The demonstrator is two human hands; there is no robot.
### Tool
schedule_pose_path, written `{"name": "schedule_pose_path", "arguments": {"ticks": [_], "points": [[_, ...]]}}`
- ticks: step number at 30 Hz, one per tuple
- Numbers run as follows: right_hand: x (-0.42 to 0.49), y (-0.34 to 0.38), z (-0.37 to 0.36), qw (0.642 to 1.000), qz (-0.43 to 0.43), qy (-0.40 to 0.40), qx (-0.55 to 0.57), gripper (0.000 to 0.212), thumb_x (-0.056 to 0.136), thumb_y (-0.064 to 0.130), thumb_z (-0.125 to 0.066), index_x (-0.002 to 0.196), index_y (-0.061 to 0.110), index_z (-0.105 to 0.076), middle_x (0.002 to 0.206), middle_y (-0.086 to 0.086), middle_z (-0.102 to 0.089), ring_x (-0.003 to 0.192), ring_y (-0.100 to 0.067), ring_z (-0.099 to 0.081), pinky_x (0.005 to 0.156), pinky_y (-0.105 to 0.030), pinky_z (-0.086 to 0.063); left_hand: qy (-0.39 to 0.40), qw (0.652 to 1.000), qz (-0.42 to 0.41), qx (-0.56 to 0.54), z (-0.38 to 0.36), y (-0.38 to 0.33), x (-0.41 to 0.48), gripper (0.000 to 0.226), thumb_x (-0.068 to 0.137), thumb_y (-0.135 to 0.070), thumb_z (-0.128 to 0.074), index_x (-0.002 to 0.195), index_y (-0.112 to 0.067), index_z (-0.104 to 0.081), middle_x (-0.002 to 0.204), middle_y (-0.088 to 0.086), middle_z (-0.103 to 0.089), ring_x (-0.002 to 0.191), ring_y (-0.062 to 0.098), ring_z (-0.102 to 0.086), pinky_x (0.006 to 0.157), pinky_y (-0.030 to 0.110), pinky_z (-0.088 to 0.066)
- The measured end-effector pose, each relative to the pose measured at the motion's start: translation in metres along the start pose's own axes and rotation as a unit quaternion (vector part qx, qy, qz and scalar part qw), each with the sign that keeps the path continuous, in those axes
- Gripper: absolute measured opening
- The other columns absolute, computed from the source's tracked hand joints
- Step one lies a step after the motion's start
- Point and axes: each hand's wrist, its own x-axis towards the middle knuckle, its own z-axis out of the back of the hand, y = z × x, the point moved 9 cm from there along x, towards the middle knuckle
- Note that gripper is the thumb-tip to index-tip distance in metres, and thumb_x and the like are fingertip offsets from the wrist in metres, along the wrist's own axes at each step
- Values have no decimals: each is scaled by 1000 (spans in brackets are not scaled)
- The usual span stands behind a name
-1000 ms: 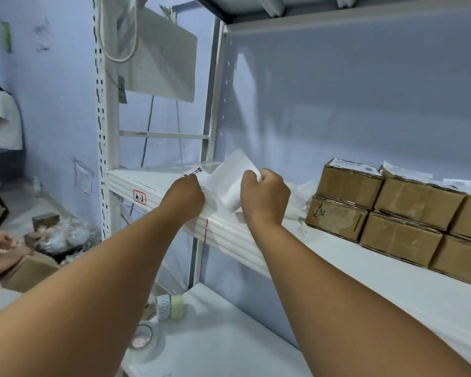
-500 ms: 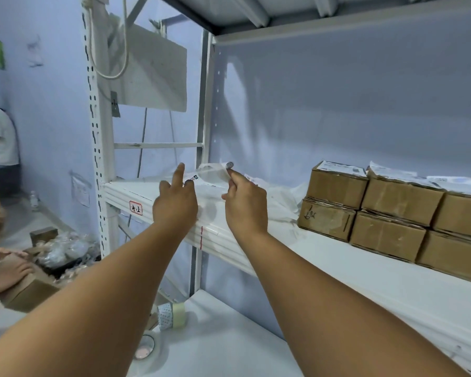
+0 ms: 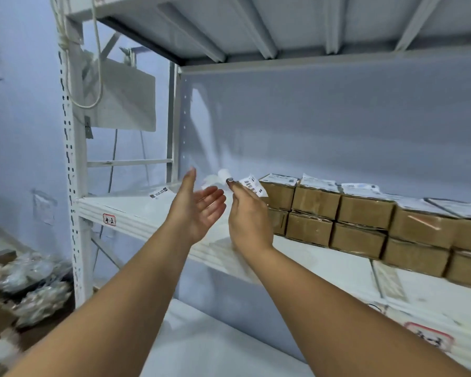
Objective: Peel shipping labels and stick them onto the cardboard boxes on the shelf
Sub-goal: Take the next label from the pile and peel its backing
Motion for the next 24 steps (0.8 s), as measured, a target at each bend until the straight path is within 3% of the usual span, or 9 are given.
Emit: {"name": "schedule_pose_path", "arguments": {"ticks": [3,6,8,10,13,15,18,21,24], "points": [[-8,-2,27,995,4,31,-98,39,97,16,-38,133,25,-52,145,10,-43,134,-21,-25,109,-30,-27,-3,1000,-9,10,-28,2,-21,9,92,-9,-56,84,-4,-55,70,8,-63,71,18,-63,70,27,-55],[-14,-14,57,994,-89,52,-32,30,88,44,-46,105,30,-66,141,14,-43,136,-19,-15,113,-38,-15,-5,997,-45,65,-51,2,-37,14,90,5,-51,78,-3,-53,63,7,-59,54,15,-61,50,21,-54],[-13,-21,84,989,-142,5,29,39,73,69,-40,63,38,-63,108,12,-58,128,-18,-30,109,-43,-23,9,986,-75,146,-68,4,-45,12,89,6,-52,82,-4,-54,81,12,-60,68,19,-60,51,20,-54],[-14,-29,113,978,-186,-56,69,45,73,71,-45,46,35,-54,68,10,-44,109,-21,-41,98,-44,-36,30,972,-104,208,-86,9,-56,10,88,5,-54,84,-4,-58,89,14,-61,72,21,-61,60,25,-53],[-26,-50,144,946,-274,-111,137,52,83,47,-60,47,15,-41,58,2,-42,103,-24,-35,89,-40,-43,57,960,-122,246,-111,21,-71,15,87,5,-54,81,-6,-62,66,4,-65,52,10,-61,62,24,-50],[-33,-58,164,929,-297,-145,165,49,85,37,-61,45,15,-44,55,3,-38,95,-24,-34,77,-36,-40,59,960,-119,248,-122,29,-77,16,88,5,-53,80,-7,-60,49,-3,-58,39,4,-54,52,20,-47],[-41,-71,191,907,-320,-194,193,41,86,33,-61,50,16,-50,53,2,-36,81,-26,-40,63,-33,-33,74,961,-101,246,-132,41,-83,17,89,5,-54,80,-9,-59,43,-7,-54,35,3,-51,57,22,-47],[-47,-83,214,888,-320,-226,241,40,90,24,-60,56,14,-42,55,-1,-39,62,-25,-40,63,-30,-34,63,965,-99,235,-131,45,-82,18,89,6,-55,84,-11,-53,64,0,-59,39,3,-53,48,20,-45],[-53,-90,236,878,-313,-268,244,29,91,22,-58,67,10,-49,65,-3,-49,67,-24,-45,65,-28,-37,-8,968,-106,225,-113,45,-73,27,89,4,-54,99,-16,-40,96,7,-50,62,14,-51,47,23,-43]]}}
